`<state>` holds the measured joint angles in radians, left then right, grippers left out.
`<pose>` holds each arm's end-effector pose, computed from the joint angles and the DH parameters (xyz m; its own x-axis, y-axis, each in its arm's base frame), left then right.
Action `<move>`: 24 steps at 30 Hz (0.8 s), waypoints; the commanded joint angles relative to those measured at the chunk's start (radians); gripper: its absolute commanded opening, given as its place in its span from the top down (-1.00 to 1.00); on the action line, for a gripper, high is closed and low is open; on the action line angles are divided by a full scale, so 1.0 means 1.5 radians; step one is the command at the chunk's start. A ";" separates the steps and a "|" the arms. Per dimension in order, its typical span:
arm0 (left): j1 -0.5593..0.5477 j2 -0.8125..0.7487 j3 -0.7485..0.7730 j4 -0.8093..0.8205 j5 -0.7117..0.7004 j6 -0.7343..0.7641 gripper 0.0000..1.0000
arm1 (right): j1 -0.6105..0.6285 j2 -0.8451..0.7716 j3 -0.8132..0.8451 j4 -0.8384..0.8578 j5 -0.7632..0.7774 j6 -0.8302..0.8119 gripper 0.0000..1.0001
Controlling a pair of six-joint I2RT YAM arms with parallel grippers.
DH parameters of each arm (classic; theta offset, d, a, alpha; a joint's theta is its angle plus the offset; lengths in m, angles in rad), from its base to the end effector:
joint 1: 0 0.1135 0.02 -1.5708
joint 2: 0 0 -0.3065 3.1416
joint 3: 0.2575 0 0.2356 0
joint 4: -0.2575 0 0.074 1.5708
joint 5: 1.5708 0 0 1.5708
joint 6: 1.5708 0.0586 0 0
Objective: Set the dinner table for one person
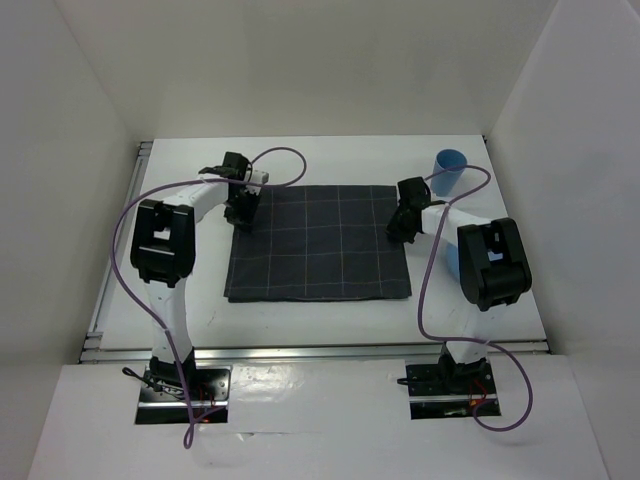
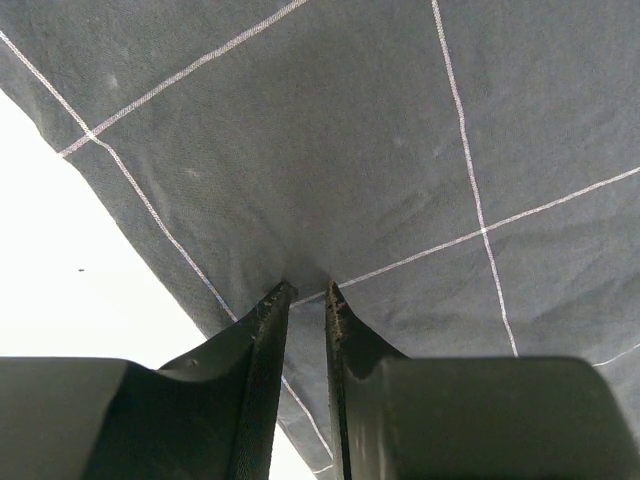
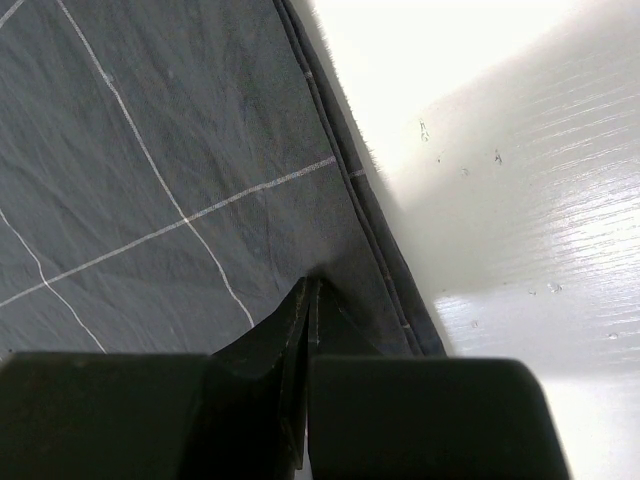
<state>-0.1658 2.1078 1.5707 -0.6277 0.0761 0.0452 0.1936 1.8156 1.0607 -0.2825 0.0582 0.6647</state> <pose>0.4486 -0.0796 0.1902 -0.8964 0.1957 -0.3977 0.2349 0.9706 -0.0519 0.3625 0.0676 0.1844 -0.7657 0.4774 -0.4311 0.3929 0.8778 0.2742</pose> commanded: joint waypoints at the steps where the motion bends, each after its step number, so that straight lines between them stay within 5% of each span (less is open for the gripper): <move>1: 0.011 0.005 -0.014 -0.030 -0.020 -0.008 0.42 | 0.008 0.011 -0.022 -0.081 0.030 -0.015 1.00; 9: 0.011 -0.071 0.040 -0.086 -0.020 -0.014 0.37 | 0.062 -0.037 0.055 -0.132 0.130 -0.049 0.53; 13: 0.011 -0.137 -0.023 -0.104 -0.014 0.010 0.37 | 0.089 -0.087 0.040 -0.132 0.136 -0.049 -0.03; 15: 0.011 -0.159 -0.052 -0.114 -0.014 0.018 0.37 | 0.100 -0.123 0.025 -0.138 0.147 -0.042 -0.09; 16: 0.011 -0.167 -0.068 -0.122 -0.014 0.018 0.37 | 0.106 -0.135 0.016 -0.138 0.147 -0.042 -0.09; 21: 0.011 -0.182 -0.166 -0.129 -0.006 0.042 0.40 | 0.115 -0.184 -0.054 -0.138 0.109 -0.027 0.76; 24: 0.011 -0.157 -0.183 -0.136 0.016 0.042 0.42 | 0.115 -0.172 -0.089 -0.167 0.069 0.013 1.00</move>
<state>-0.1509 1.8465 1.3132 -0.7944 0.0620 0.0822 0.3649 1.5394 0.9783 -0.4694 0.2054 0.6285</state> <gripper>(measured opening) 0.291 0.027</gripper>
